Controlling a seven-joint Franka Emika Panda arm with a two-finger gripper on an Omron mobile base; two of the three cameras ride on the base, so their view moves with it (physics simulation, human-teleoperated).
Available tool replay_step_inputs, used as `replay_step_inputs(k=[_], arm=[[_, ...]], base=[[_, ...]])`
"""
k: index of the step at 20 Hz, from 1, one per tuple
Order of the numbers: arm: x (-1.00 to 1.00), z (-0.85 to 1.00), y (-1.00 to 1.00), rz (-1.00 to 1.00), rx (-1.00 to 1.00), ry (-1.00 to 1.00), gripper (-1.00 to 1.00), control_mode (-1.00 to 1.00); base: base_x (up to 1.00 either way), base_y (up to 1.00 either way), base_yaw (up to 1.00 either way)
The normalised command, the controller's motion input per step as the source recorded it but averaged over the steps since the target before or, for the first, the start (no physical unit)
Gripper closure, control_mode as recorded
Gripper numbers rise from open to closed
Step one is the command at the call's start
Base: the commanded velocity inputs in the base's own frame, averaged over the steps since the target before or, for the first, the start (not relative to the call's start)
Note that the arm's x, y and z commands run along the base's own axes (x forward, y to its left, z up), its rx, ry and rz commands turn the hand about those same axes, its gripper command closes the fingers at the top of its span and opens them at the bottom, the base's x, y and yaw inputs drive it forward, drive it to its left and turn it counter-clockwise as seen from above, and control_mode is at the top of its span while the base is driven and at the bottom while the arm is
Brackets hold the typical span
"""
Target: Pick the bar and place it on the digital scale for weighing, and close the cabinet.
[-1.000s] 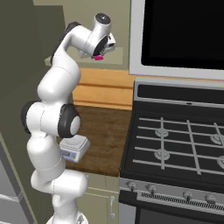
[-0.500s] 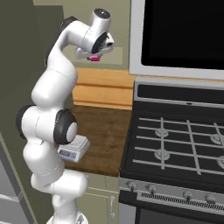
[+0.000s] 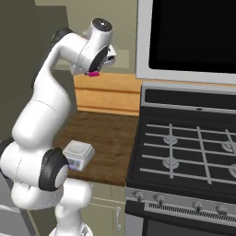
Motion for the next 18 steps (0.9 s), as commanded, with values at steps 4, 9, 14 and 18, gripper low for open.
replay_step_inputs(k=[4, 9, 14, 18], arm=[[-1.0, 0.0, 0.0, 0.0, 0.05, 0.19, 1.0, -1.0], [-0.95, -0.2, -0.09, 0.05, 0.11, 0.06, 1.0, -1.0], [-0.43, -0.47, -0.12, 0.18, 0.09, 0.01, 1.0, -1.0], [-0.03, -0.51, -0.01, 0.25, 0.0, 0.0, 1.0, -1.0]], base=[[0.0, 0.0, 0.0], [0.0, 0.0, 0.0], [0.0, 0.0, 0.0], [0.0, 0.0, 0.0]])
